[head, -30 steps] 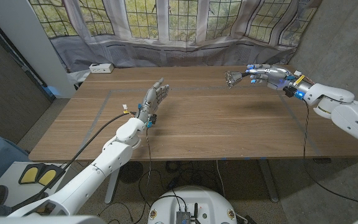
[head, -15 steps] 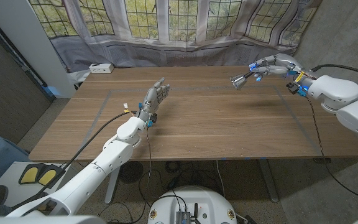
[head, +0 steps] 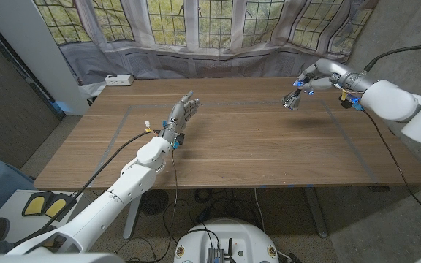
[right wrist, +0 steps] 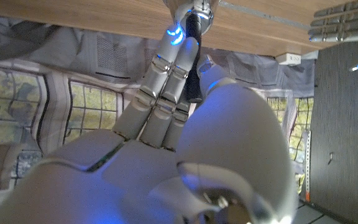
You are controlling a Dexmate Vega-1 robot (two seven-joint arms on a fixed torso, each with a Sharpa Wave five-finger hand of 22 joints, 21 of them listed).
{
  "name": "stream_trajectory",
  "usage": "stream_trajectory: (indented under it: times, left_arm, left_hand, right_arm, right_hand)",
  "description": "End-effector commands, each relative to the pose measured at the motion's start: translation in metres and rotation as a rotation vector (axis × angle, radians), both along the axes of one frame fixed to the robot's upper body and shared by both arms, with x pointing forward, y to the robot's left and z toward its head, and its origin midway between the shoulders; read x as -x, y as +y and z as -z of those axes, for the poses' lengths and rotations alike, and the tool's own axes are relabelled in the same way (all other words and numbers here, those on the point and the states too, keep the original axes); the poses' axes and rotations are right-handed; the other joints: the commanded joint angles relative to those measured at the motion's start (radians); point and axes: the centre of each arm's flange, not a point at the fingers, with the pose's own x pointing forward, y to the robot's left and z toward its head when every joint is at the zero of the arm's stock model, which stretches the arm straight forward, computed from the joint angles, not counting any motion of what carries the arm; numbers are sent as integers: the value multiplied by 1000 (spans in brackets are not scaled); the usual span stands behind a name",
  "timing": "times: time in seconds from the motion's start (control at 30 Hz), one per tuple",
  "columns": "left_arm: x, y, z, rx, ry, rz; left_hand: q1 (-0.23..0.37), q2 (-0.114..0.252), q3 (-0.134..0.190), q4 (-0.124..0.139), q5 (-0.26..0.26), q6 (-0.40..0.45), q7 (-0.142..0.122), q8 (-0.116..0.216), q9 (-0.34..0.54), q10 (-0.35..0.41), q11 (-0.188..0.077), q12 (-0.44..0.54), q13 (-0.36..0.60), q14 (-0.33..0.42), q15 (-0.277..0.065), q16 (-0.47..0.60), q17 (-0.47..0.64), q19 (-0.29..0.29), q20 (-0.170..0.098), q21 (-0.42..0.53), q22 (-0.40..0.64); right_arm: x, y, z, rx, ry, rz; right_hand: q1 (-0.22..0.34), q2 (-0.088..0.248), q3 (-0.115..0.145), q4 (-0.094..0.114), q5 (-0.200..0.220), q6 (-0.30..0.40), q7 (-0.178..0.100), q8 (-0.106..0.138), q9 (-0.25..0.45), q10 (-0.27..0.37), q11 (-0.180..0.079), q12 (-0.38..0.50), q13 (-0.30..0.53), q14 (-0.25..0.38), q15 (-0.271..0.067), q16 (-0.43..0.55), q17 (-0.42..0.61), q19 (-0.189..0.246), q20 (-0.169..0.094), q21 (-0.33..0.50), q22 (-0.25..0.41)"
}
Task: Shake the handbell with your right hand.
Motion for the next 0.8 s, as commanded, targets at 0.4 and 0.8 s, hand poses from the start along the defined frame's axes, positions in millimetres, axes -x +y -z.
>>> stream_trajectory:
  times: [0.4, 0.8]
  left_arm:
    - [3, 4, 3, 11, -3, -4]
    - [3, 4, 8, 19, 4, -4]
  left_hand:
    - [7, -2, 6, -2, -1, 10, 0, 1, 6, 9, 4, -3, 4, 5, 1, -2, 2, -4, 1, -1, 3]
    - [7, -2, 6, -2, -1, 9, -1, 0, 6, 9, 3, -3, 4, 6, -1, -2, 2, -4, 0, -1, 3]
  right_arm:
    - [5, 9, -26, 819, -216, 699]
    - [-9, 8, -28, 942, -100, 794]
  right_hand:
    - [0, 3, 3, 11, -1, 6, -25, -2, 5, 25, 11, 1, 4, -30, -16, -17, 10, -30, -8, 14, 1]
    - [-9, 3, 3, 14, -3, 3, -34, -2, 5, 21, 12, -3, 6, -41, -22, -23, 17, -47, -10, 20, 0]
